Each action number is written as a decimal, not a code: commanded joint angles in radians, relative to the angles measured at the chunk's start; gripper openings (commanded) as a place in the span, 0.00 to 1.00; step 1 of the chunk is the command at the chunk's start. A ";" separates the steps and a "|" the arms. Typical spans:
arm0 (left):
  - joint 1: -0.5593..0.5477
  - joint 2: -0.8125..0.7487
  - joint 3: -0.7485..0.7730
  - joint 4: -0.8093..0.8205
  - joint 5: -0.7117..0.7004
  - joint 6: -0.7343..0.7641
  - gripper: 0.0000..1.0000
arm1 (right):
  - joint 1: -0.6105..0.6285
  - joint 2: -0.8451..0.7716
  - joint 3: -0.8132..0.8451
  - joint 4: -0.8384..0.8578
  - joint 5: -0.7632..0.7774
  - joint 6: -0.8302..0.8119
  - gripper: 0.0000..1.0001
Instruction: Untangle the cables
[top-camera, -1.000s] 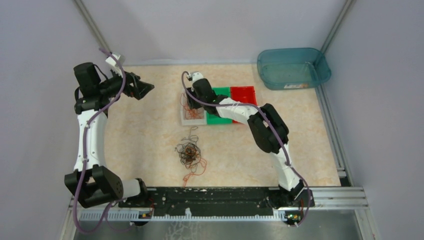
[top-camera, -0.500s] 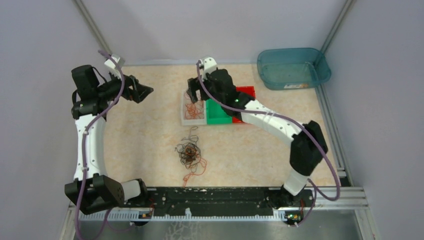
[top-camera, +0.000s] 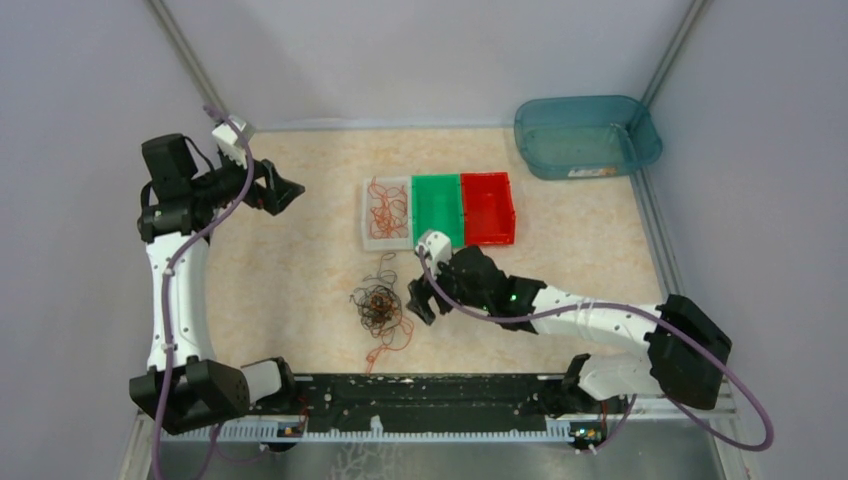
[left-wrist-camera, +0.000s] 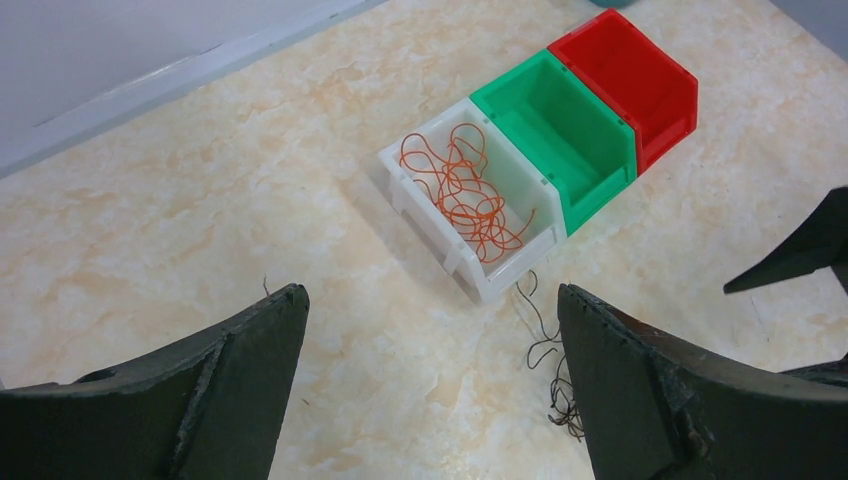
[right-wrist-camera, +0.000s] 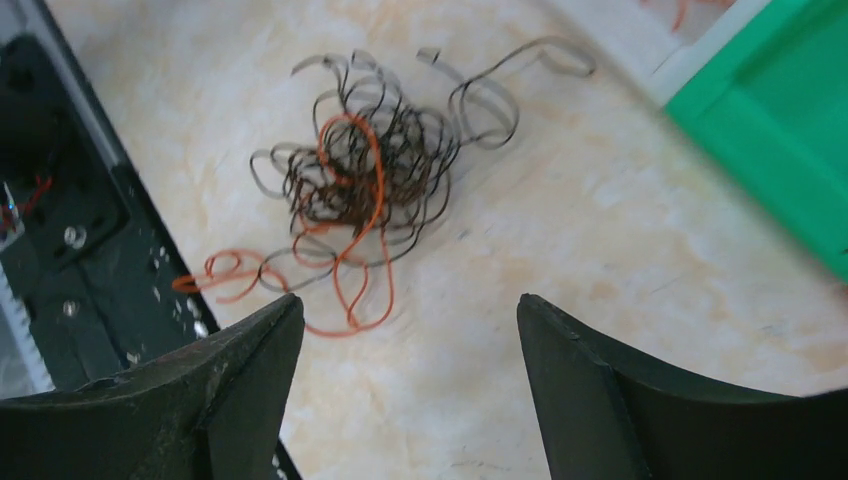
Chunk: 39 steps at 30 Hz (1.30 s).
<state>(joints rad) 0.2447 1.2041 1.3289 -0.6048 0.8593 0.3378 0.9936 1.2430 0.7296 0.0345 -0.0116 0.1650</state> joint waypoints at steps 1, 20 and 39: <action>0.007 -0.030 0.006 -0.048 0.027 0.038 1.00 | 0.061 -0.017 -0.111 0.167 -0.104 0.031 0.78; 0.007 -0.055 -0.008 -0.076 0.069 0.081 1.00 | 0.110 0.258 -0.096 0.368 -0.092 0.068 0.14; 0.001 -0.129 -0.090 -0.255 0.398 0.262 1.00 | 0.110 -0.221 0.100 -0.010 -0.138 0.022 0.00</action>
<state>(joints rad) 0.2443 1.1202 1.2499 -0.7818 1.1210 0.5064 1.0973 1.0756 0.7177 0.0631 -0.1379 0.2176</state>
